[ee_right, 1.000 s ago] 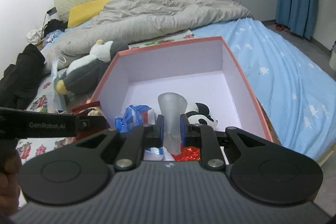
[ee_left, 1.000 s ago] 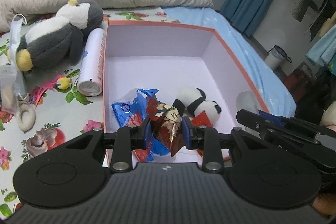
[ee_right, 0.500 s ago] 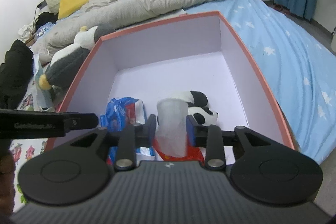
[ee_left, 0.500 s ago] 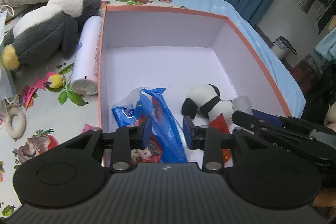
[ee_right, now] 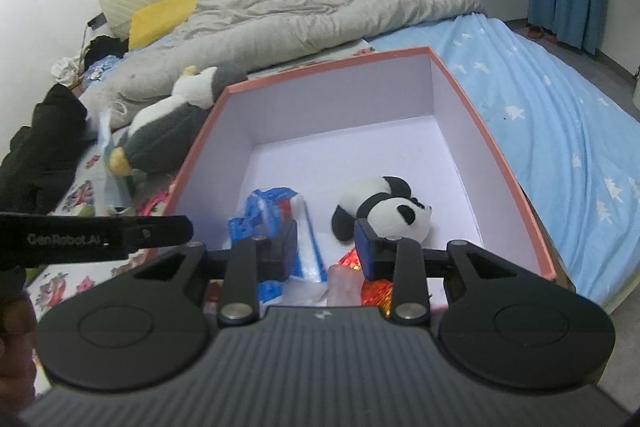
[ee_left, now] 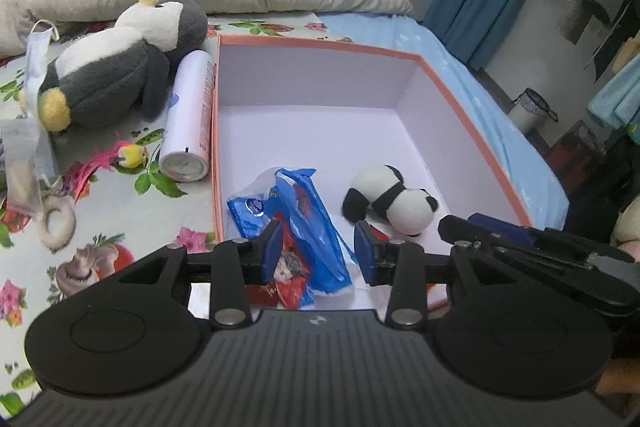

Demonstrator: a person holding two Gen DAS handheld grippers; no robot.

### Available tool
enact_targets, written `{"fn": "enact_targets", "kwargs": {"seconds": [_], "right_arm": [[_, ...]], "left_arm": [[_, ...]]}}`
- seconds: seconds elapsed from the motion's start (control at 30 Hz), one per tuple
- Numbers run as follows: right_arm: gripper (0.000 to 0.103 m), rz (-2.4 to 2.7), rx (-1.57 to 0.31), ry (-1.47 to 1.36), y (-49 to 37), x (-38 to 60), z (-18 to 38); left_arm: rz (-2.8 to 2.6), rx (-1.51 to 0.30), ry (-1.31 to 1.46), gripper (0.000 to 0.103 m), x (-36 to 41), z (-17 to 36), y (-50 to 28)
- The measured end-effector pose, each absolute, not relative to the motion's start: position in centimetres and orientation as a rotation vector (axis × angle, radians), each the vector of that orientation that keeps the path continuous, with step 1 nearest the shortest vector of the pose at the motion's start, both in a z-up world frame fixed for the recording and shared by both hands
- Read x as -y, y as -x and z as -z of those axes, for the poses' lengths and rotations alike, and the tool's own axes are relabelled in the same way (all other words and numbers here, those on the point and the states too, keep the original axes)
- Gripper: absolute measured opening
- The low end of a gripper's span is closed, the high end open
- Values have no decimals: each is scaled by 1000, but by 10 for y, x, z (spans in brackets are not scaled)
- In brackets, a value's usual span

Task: Organize soft objects
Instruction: 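Lower both items into the box and open both tools, then withdraw both open tools from the box toward the items on the bed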

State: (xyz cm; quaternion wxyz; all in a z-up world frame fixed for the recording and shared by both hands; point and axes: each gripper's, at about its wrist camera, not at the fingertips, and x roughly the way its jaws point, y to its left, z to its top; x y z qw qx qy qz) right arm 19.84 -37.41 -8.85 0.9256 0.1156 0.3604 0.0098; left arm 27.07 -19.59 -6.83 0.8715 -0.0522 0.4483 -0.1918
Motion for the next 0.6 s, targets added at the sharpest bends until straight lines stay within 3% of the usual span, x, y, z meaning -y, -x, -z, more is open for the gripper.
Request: {"fn": "enact_targets", "kwargs": {"seconds": [0.6], "right_arm": [[35,-31,-632,-227,-117,346,48]], "left_arm": [[401,-836,129,45,156,25,-173]]}}
